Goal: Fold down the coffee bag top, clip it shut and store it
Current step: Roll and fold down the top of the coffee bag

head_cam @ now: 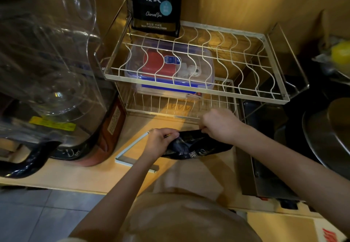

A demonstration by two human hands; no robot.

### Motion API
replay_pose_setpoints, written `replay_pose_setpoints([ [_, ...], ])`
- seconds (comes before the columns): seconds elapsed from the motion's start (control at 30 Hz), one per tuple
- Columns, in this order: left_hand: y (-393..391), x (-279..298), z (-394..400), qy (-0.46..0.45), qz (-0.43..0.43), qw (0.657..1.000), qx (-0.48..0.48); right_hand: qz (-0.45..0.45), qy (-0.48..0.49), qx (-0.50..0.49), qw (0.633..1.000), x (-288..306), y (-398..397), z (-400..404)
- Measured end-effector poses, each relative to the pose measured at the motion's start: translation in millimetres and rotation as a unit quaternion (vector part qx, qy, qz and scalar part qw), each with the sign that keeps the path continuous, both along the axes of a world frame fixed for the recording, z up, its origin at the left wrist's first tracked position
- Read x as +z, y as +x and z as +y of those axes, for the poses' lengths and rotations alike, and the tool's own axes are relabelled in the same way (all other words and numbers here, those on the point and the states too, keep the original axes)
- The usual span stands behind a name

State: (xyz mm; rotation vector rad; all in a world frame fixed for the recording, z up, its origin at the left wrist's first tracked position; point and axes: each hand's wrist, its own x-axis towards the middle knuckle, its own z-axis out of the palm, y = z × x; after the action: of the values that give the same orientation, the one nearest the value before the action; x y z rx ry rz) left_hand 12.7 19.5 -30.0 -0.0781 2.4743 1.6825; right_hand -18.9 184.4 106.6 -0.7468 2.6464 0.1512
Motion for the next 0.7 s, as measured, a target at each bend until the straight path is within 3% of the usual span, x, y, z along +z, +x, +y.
replay_pose_setpoints([
  [0.2,3.0,0.5,0.2,0.038,-0.022,0.999,-0.004,-0.031,-0.029,-0.012,0.999,1.5,-1.9,-2.9],
  [0.37,28.4,4.3,-2.8,-0.024,0.054,0.998,0.021,-0.046,-0.027,-0.006,0.999,3.6,-8.0,-4.0],
  [0.57,50.8,-1.8,-8.6,-0.172,0.143,0.972,-0.076,-0.035,-0.027,0.0,0.999,0.8,-13.0,1.8],
  [0.7,44.9,-0.4,-1.7,-0.165,0.139,0.972,-0.095,-0.025,-0.028,0.002,0.999,-1.2,-12.9,1.9],
])
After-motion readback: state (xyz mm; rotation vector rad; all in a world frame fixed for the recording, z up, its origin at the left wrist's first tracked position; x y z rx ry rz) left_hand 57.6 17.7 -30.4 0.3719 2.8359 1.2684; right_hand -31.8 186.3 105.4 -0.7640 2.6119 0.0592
